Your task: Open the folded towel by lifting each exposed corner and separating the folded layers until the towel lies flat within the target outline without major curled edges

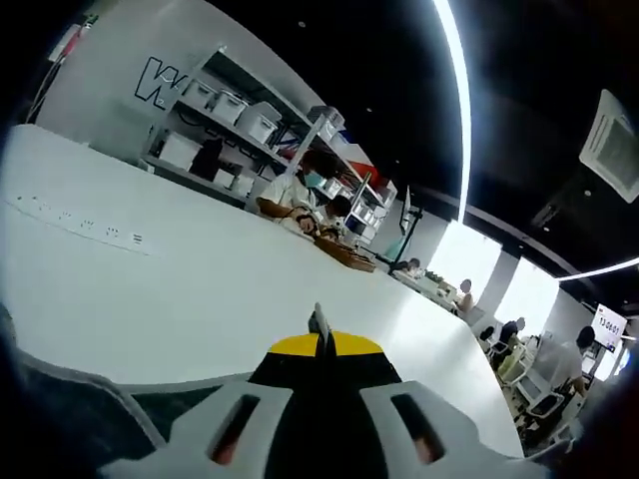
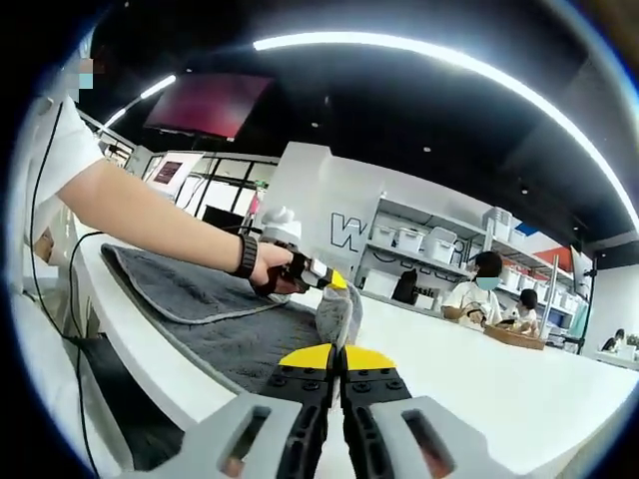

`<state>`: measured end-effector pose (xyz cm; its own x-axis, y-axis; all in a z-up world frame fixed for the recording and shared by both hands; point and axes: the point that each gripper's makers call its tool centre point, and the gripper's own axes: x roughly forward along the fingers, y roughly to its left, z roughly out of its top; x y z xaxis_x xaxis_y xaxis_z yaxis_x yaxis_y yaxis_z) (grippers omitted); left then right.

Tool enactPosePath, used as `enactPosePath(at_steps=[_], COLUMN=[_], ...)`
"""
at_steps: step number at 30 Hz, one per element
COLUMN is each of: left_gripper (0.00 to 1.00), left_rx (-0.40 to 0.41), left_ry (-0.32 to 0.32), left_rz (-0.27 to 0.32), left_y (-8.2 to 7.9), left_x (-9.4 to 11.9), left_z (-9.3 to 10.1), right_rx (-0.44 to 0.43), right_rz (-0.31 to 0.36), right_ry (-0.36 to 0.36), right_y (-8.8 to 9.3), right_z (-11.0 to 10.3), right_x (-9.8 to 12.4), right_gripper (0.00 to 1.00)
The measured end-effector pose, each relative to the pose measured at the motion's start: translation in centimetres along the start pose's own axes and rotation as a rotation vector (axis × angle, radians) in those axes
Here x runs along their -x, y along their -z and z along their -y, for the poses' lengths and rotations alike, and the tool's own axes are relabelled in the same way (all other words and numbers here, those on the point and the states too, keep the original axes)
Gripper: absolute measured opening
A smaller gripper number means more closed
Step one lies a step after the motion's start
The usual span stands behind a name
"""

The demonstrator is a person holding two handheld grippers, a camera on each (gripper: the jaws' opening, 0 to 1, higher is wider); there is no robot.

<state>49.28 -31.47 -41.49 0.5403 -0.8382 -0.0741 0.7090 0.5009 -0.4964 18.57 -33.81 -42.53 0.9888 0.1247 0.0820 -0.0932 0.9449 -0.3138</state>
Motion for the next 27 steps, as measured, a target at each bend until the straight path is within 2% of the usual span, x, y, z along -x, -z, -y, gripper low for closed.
enactPosePath(at_steps=[6, 9, 14, 18, 27], left_gripper=[0.01, 0.01, 0.01, 0.01, 0.01], left_rx=[0.011, 0.047, 0.047, 0.06, 0.083], left_ry=[-0.001, 0.005, -0.003, -0.007, 0.006], left_rz=[-0.01, -0.009, -0.009, -0.006, -0.008], left_y=[0.6, 0.9, 1.1, 1.1, 1.2], left_x=[-0.4, -0.5, -0.6, -0.9, -1.0], left_z=[0.0, 0.0, -0.1, -0.2, 0.1], right_rx=[-0.008, 0.005, -0.009, -0.017, -0.036], right_rz=[-0.006, -0.017, -0.019, -0.039, -0.037], right_ry=[0.02, 0.034, 0.05, 0.047, 0.034], right_y=[0.4, 0.9, 1.2, 2.0, 1.8], right_z=[0.6, 1.1, 1.6, 1.5, 1.4], right_x=[0.1, 0.2, 0.3, 0.2, 0.0], right_gripper=[0.0, 0.0, 0.0, 0.0, 0.0])
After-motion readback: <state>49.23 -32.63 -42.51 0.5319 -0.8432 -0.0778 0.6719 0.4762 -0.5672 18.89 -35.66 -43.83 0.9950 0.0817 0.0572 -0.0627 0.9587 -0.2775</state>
